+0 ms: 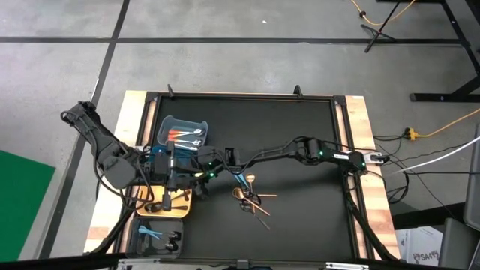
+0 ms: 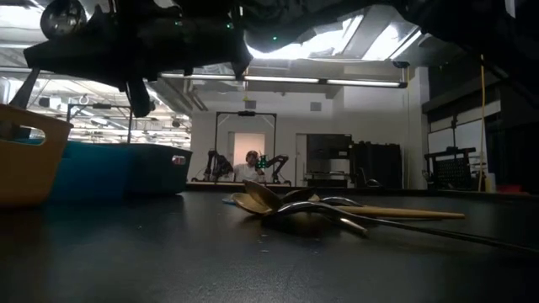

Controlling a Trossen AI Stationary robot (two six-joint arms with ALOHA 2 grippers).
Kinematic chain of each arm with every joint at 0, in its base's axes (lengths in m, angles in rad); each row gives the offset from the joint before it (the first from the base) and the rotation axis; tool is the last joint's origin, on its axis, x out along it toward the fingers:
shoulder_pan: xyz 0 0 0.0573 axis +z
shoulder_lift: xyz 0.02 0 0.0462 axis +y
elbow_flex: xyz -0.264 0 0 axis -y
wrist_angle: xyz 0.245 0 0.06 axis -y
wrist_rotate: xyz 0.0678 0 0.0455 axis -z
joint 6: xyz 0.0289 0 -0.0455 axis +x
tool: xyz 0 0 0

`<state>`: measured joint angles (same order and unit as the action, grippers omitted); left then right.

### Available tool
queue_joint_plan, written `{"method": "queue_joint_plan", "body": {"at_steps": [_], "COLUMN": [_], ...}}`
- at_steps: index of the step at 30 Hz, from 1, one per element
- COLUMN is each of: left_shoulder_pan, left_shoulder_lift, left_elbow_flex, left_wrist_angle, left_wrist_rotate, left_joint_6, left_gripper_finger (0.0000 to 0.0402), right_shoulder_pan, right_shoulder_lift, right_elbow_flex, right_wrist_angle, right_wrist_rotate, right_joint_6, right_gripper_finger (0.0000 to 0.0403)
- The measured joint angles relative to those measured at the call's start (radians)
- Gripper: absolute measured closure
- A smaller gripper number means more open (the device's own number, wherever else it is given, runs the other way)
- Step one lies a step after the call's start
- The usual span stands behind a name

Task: Sort silverware by color (type)
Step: Put the black spoon into the orange bin

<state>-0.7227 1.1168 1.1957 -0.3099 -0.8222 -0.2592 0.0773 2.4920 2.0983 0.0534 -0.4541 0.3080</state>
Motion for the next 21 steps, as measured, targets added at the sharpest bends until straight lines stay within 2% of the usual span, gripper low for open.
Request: {"method": "queue_joint_plan", "body": {"at_steps": [6,15,21], "left_shoulder_pan": [0.0,0.0,0.0], "left_shoulder_lift": [0.0,0.0,0.0], "left_elbow_flex": [0.0,0.0,0.0], "left_wrist_angle": [-0.008,-0.014,-0.014], "left_wrist_rotate": [0.0,0.0,0.0], "left_joint_6": [-0.001,-0.002,-0.002], "left_gripper_finger": [0.0331,0.0331,0.0331], "right_shoulder_pan": [0.015,0.023,0.022], "right_shoulder_lift": [0.0,0.0,0.0], "right_elbow_flex": [0.0,0.0,0.0], "right_wrist_angle": [-0.002,-0.003,-0.003], "right_wrist_rotate": [0.036,0.045,0.072], "right_joint_6": [-0.003,-0.025,-0.025], "right_gripper_finger": [0.0389,0.0343,0.0334]}}
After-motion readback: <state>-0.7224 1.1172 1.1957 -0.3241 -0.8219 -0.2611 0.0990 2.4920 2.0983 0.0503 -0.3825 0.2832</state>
